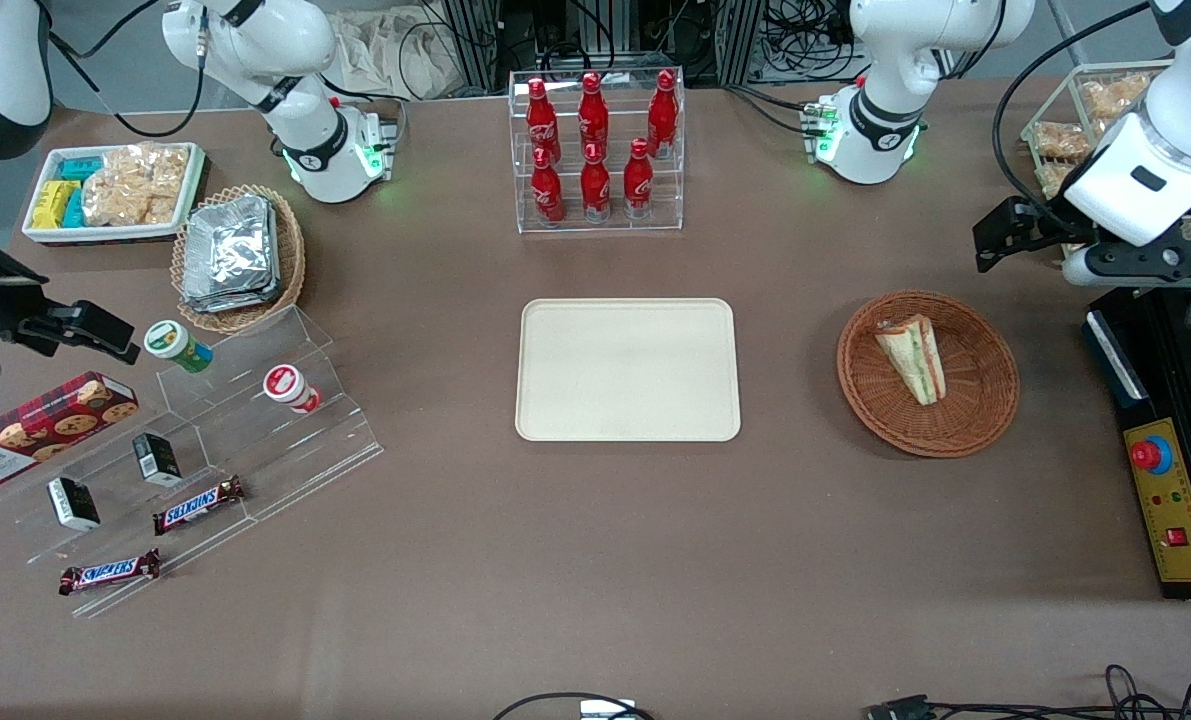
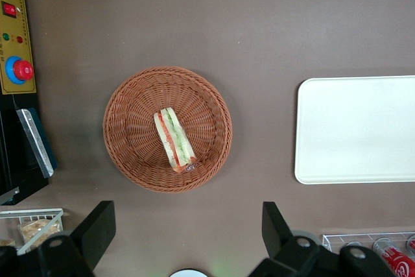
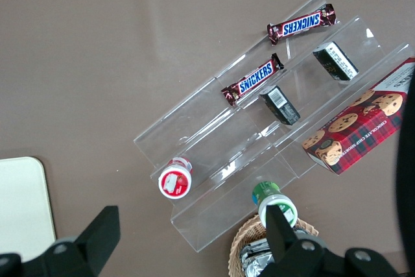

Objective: Place sandwich from basket to tray
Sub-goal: 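Move the left gripper over the sandwich in the wicker basket, then lower the open left gripper around the upright sandwich in the basket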

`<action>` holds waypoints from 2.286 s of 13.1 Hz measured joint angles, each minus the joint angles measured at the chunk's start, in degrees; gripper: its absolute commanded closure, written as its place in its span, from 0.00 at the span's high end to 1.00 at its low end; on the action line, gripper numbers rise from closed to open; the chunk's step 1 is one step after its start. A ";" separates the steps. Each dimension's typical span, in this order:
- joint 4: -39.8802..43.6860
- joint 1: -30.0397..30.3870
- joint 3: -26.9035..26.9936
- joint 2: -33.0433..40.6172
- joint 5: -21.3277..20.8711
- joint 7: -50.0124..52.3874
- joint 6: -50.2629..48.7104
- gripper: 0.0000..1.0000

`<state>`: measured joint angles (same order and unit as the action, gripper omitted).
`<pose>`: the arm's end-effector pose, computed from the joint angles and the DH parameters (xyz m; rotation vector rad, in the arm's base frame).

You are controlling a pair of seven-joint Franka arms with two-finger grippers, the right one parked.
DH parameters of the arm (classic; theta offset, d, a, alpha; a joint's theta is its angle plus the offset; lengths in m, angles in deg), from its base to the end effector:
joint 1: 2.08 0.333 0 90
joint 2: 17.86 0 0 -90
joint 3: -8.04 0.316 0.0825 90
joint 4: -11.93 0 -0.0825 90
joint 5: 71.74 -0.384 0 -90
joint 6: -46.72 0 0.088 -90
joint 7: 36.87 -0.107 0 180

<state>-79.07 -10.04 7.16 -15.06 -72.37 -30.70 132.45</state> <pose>0.5253 -0.0807 0.6365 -3.1228 0.0718 0.0644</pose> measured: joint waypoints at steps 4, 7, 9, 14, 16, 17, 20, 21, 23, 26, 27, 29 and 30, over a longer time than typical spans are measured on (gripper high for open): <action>0.07 0.02 0.07 0.00 -0.09 1.82 -0.36 1.00; 0.40 0.10 1.31 0.01 -1.73 2.36 -1.11 1.00; 0.91 0.23 2.50 -0.01 -1.99 2.35 -3.98 1.00; -9.93 0.28 2.50 -0.73 -2.18 4.41 1.50 1.00; -18.45 1.77 2.59 -0.36 -2.27 6.17 9.60 1.00; -23.07 3.14 2.63 0.40 -2.26 6.69 14.06 1.00; -36.49 6.55 2.78 3.47 -2.15 11.47 26.20 1.00; -39.24 6.62 2.76 3.61 -2.15 14.03 29.30 1.00; -43.92 6.45 2.39 2.83 -2.15 18.34 36.55 1.00; -47.73 5.72 1.97 -1.18 -2.15 21.22 46.07 1.00; -48.26 5.57 1.93 -2.92 -2.15 21.36 48.55 1.00; -50.17 5.18 1.90 -5.53 -2.15 21.45 54.23 0.99; -51.28 5.11 1.88 -6.46 -2.15 21.48 56.31 0.99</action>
<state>-130.35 -4.92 9.05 -21.52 -74.52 -9.22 188.76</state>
